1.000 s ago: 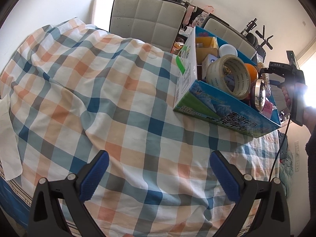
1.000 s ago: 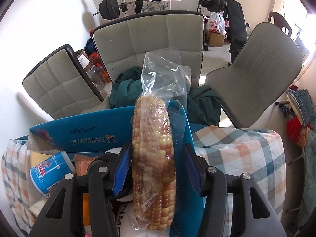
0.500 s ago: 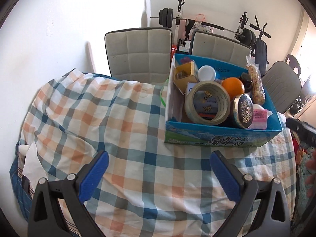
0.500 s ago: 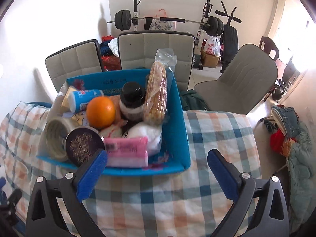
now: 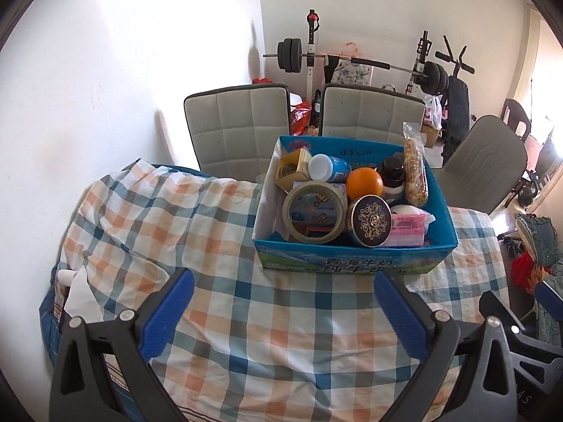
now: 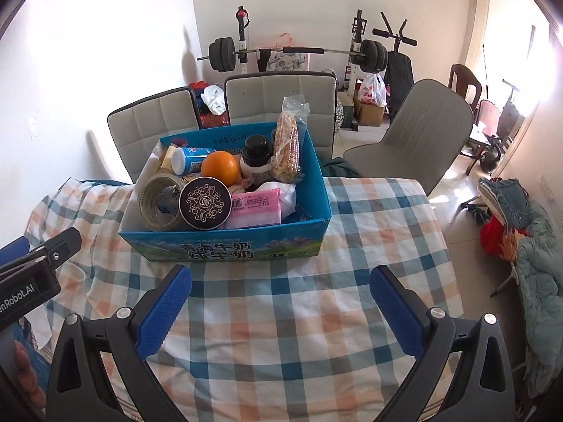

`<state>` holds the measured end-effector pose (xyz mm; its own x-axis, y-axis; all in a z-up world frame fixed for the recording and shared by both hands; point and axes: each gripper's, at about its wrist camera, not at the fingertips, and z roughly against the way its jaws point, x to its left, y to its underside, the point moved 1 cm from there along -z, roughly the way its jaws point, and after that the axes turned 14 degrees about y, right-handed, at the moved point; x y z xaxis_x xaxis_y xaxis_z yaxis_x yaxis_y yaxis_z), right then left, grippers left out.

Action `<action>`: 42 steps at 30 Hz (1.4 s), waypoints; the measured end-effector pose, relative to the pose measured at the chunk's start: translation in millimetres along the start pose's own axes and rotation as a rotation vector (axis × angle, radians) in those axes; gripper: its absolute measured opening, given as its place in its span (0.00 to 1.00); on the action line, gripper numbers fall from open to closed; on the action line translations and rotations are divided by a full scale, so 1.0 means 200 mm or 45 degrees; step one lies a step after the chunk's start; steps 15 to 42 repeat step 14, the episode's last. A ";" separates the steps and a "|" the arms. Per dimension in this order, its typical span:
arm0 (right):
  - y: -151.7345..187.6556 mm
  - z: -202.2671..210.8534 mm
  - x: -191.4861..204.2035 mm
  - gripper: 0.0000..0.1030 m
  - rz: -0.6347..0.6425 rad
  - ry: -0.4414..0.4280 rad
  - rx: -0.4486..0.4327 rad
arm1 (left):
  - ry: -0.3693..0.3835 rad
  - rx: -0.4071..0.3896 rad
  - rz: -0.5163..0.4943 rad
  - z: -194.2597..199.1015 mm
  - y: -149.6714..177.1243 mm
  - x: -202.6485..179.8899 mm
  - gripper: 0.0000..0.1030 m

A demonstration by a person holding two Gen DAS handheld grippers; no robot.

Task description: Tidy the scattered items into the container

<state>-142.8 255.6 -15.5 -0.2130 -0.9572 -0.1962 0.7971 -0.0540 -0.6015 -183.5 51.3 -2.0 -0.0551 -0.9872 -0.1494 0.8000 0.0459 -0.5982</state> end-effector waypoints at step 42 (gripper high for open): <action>0.03 0.10 -0.09 1.00 0.008 -0.039 -0.017 | -0.044 -0.048 -0.005 0.14 0.05 -0.11 1.00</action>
